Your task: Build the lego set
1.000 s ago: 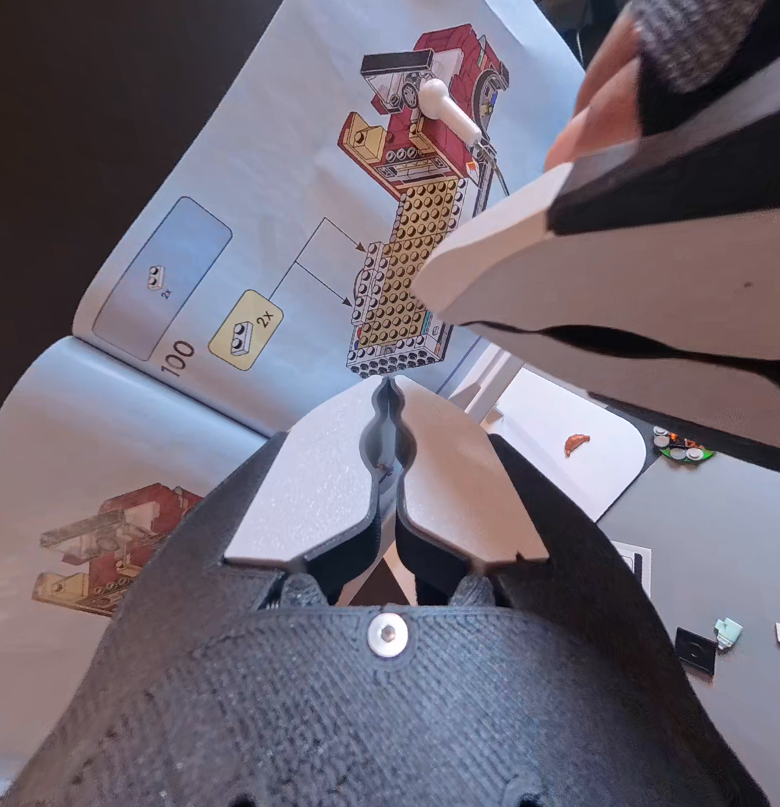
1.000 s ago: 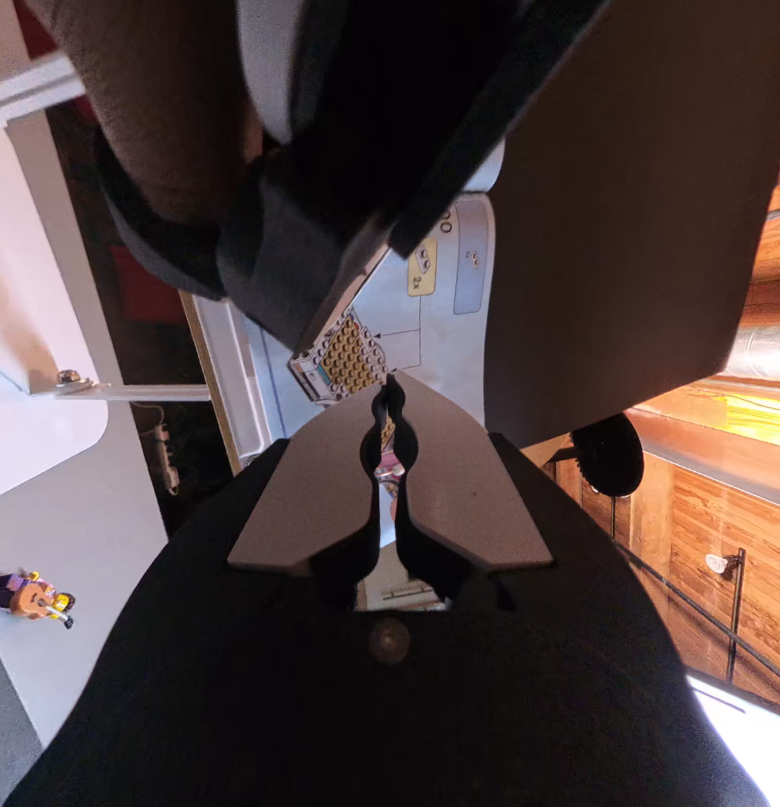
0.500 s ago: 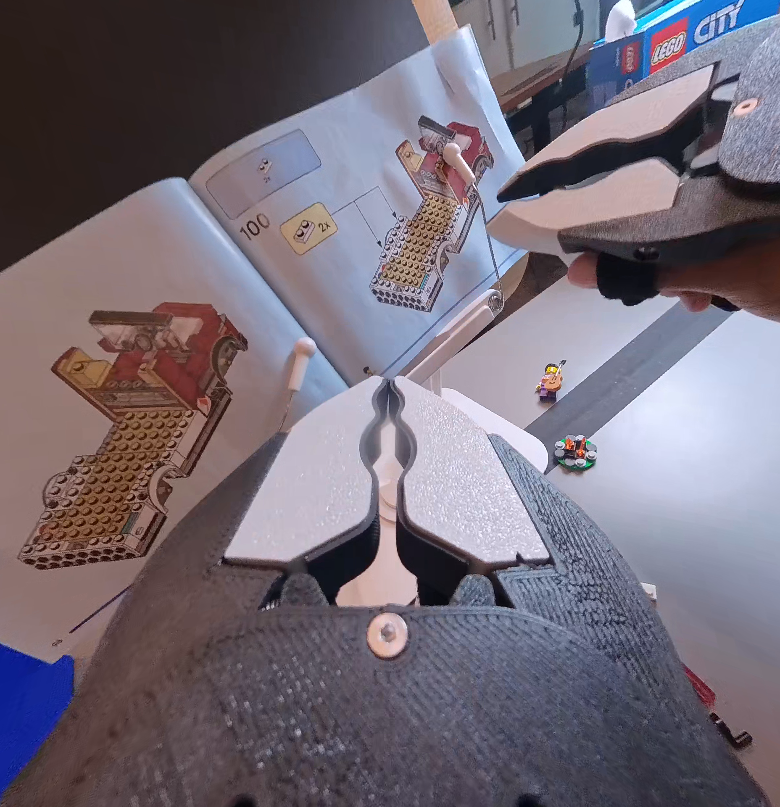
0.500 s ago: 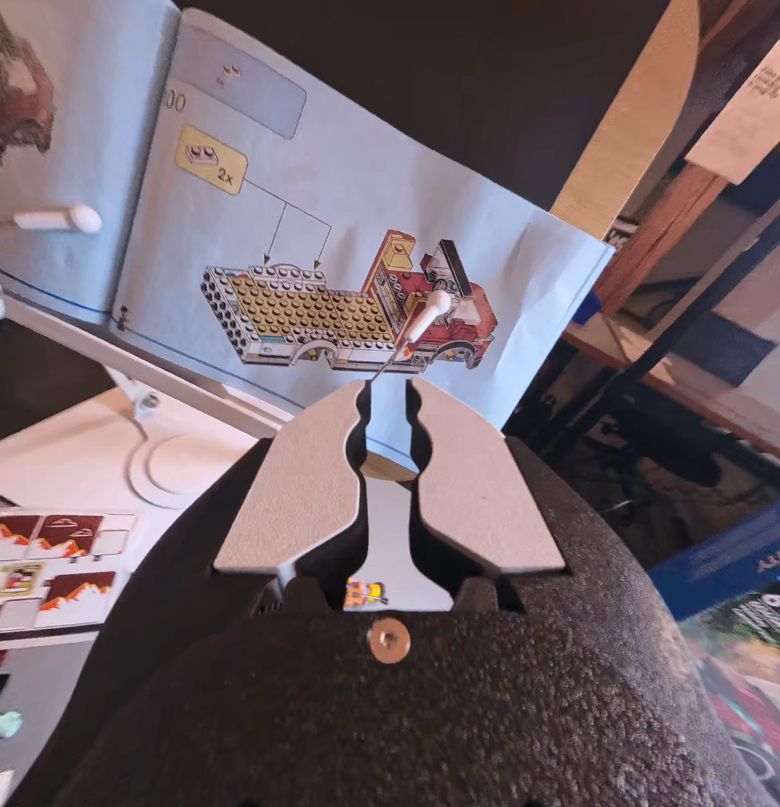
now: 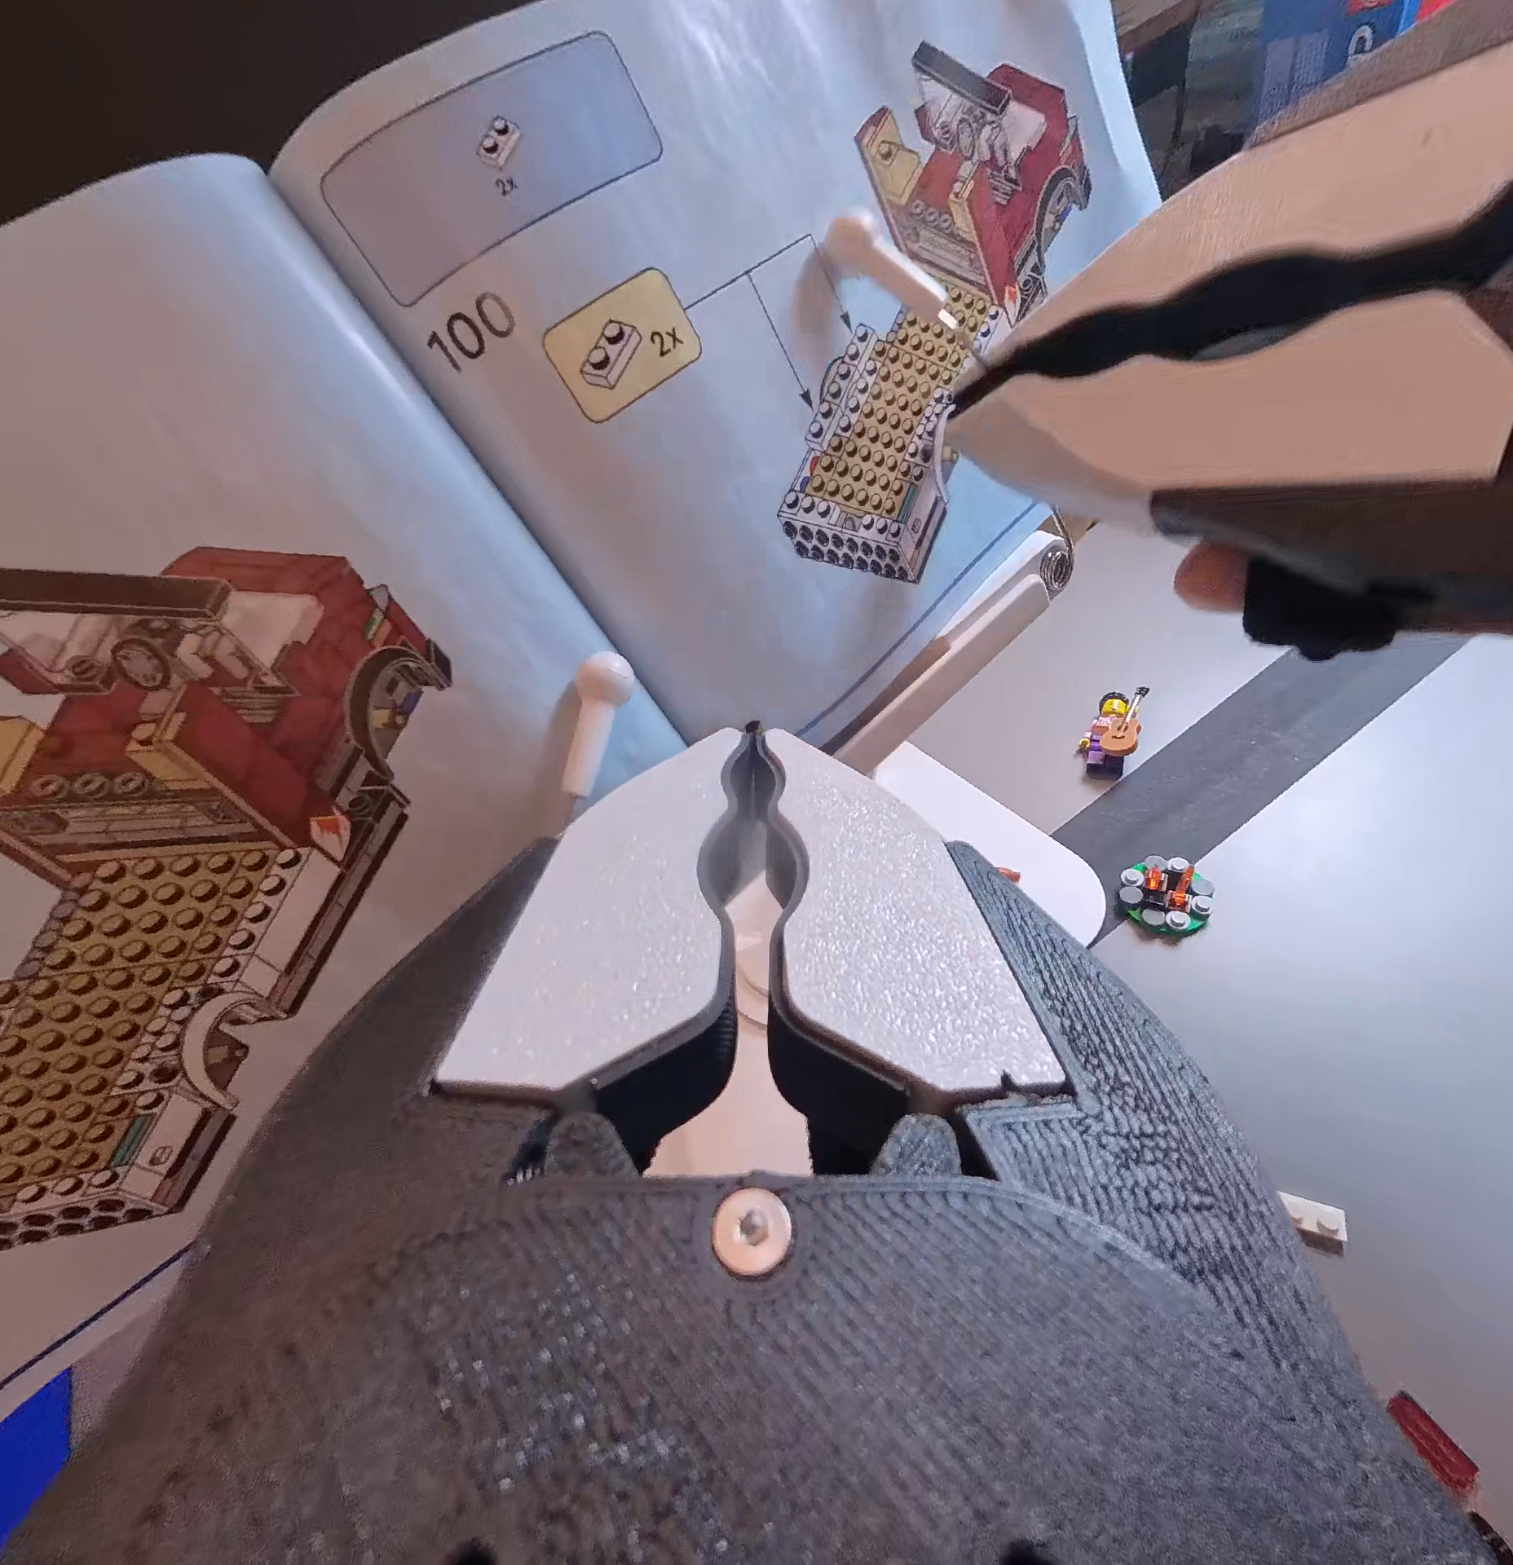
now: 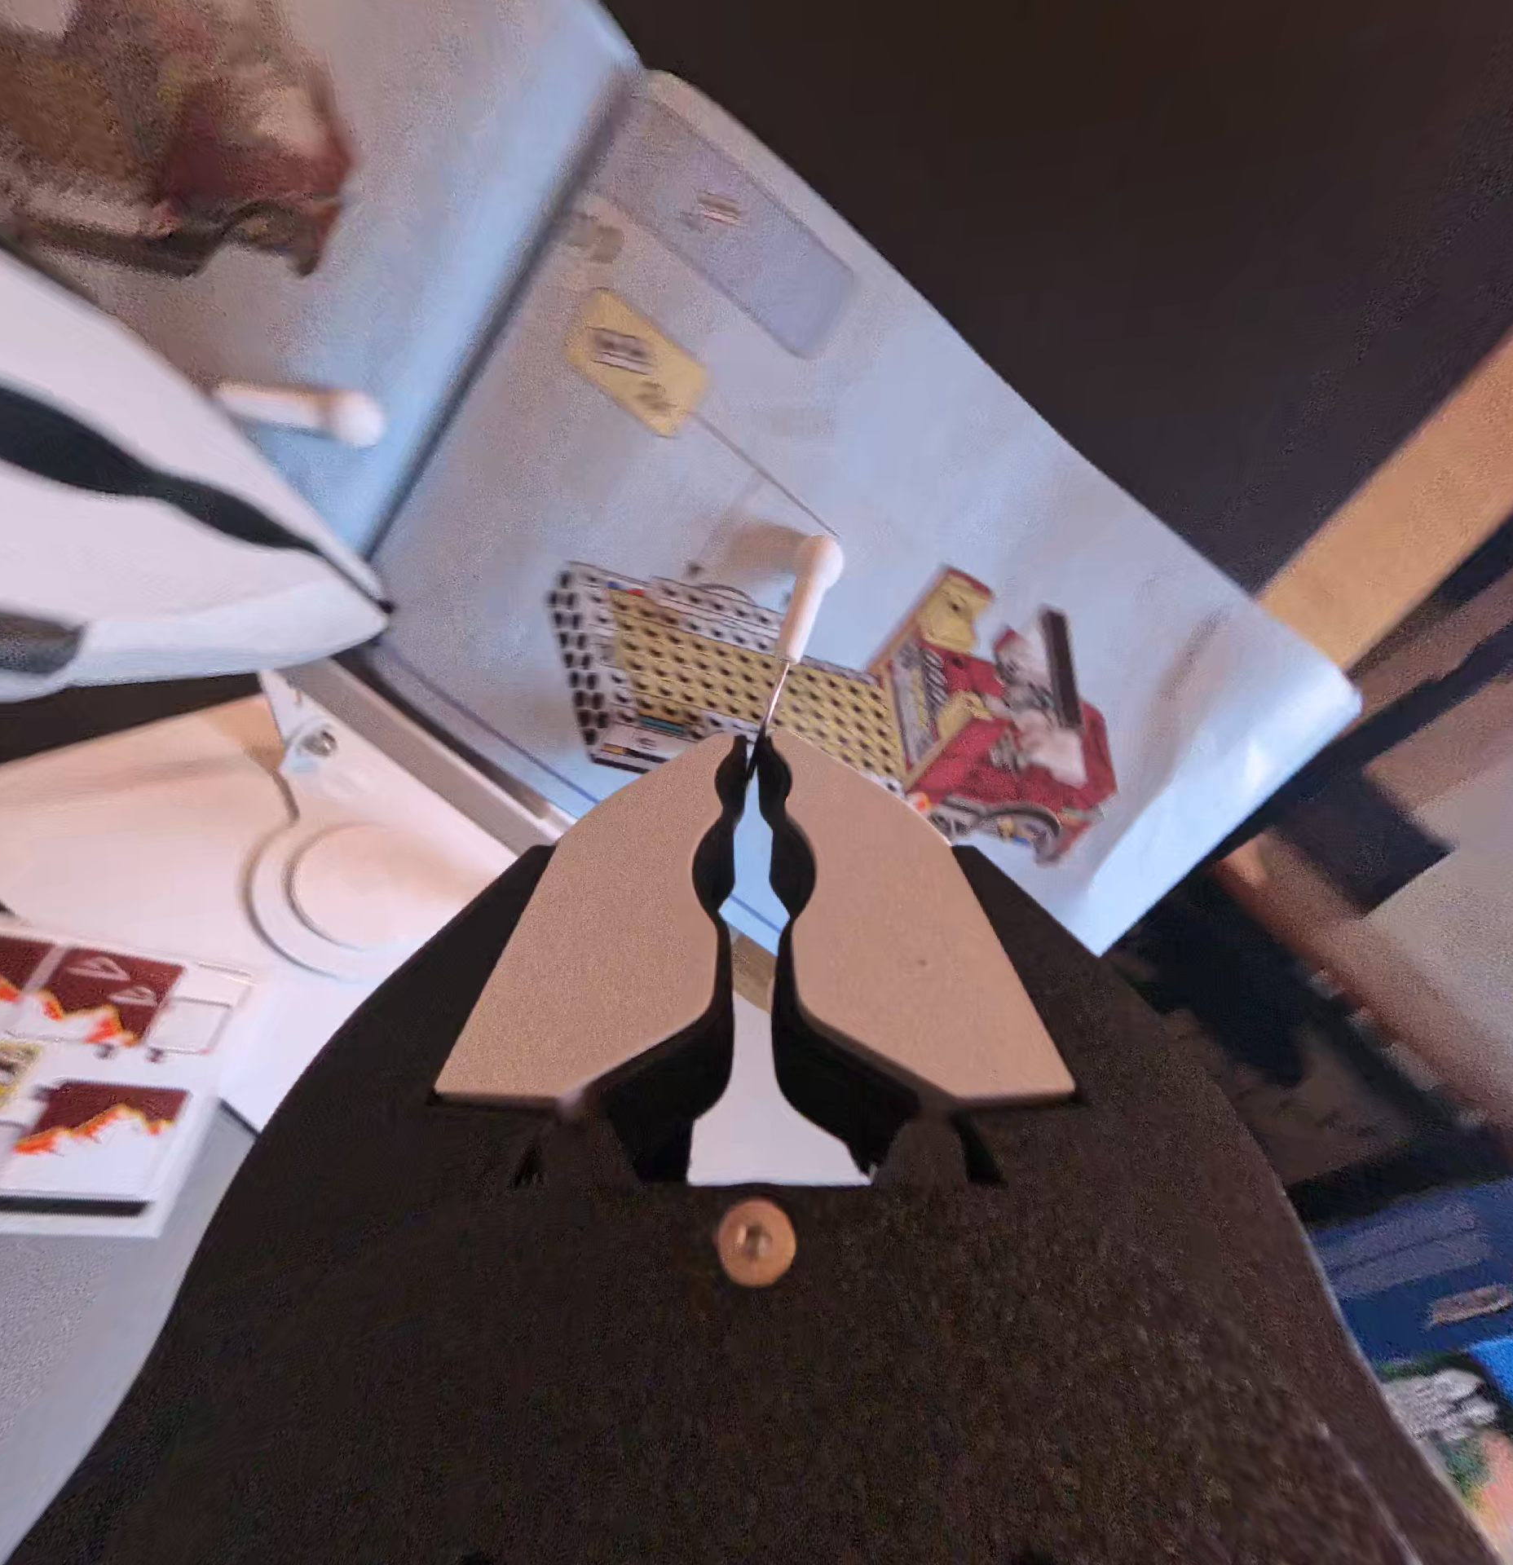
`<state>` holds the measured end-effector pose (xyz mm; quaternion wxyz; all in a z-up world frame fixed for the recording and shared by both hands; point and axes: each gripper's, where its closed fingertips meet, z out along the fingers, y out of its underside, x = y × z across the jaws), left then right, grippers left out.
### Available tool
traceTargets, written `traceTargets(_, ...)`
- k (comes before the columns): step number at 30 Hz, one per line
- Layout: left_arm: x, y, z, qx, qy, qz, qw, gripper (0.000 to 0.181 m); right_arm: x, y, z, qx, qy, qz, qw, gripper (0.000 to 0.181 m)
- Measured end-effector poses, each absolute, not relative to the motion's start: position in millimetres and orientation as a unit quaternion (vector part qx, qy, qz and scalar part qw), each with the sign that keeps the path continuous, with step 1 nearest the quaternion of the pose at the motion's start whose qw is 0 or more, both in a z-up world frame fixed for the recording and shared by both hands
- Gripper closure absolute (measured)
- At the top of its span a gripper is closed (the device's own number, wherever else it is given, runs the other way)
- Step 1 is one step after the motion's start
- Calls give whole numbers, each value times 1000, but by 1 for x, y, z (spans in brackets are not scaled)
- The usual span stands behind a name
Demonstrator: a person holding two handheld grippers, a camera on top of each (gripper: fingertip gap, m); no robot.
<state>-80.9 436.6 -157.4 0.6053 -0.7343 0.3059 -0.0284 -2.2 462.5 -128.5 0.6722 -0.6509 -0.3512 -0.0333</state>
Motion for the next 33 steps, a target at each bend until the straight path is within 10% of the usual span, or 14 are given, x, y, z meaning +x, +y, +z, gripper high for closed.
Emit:
traceTargets(14, -80, 427, -148, -721, 300, -57, 622, 181, -33, 447, -145, -537, -498, -187, 655, 170)
traceTargets(24, -147, 394, -119, -681, 153, -121, 706, 181, 0, 373, -121, -616, -331, 52, 713, 135)
traceTargets(33, -224, 375, -68, -623, 95, -42, 775, 179, 23, 262, -149, -677, -194, 280, 652, 138)
